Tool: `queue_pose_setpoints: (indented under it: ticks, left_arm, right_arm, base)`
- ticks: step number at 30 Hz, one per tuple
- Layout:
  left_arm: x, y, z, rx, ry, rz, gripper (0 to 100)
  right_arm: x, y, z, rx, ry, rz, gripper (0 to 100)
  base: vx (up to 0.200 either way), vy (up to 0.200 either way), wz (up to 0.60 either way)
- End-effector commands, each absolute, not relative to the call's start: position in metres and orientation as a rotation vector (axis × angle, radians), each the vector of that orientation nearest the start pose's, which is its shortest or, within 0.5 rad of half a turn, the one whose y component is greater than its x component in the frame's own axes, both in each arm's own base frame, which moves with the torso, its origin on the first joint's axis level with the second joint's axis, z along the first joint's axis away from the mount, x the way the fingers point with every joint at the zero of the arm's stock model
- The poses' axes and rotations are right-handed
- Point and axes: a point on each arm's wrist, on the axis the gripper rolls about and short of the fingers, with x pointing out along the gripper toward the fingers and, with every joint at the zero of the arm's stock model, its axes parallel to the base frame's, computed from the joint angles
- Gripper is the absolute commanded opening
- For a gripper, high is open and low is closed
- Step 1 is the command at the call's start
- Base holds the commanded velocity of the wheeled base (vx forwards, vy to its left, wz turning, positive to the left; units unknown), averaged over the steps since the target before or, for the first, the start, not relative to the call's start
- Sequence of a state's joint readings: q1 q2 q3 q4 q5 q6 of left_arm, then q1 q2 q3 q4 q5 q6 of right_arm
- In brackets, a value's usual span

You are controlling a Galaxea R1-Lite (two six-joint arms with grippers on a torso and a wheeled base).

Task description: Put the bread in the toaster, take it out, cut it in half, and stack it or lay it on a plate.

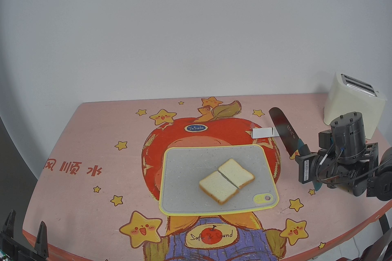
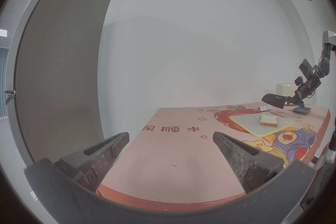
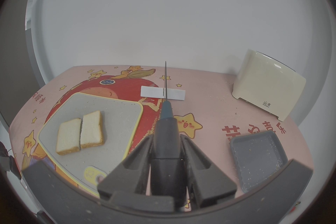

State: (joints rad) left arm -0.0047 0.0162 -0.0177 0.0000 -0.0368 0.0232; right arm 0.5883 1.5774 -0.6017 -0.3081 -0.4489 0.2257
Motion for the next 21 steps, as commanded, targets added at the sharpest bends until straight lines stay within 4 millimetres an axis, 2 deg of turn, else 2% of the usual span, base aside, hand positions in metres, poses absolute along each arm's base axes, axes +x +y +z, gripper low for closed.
queue_pose_setpoints:
  ticks: [1,21]
  left_arm:
    - [-0.0217,-0.0007,0.0763,0.023,0.015,-0.042,100]
    - [-0.0217,-0.0007,0.0763,0.023,0.015,-0.042,100]
  right_arm:
    - [0.2064,0.1262,0.1352,-0.113,0.59,0.069,0]
    - [0.2075,0.1269,0.1312,-0.122,0.604,0.066,0]
  base:
    - [0.0,0.0,0.0]
    - [0.0,0.0,0.0]
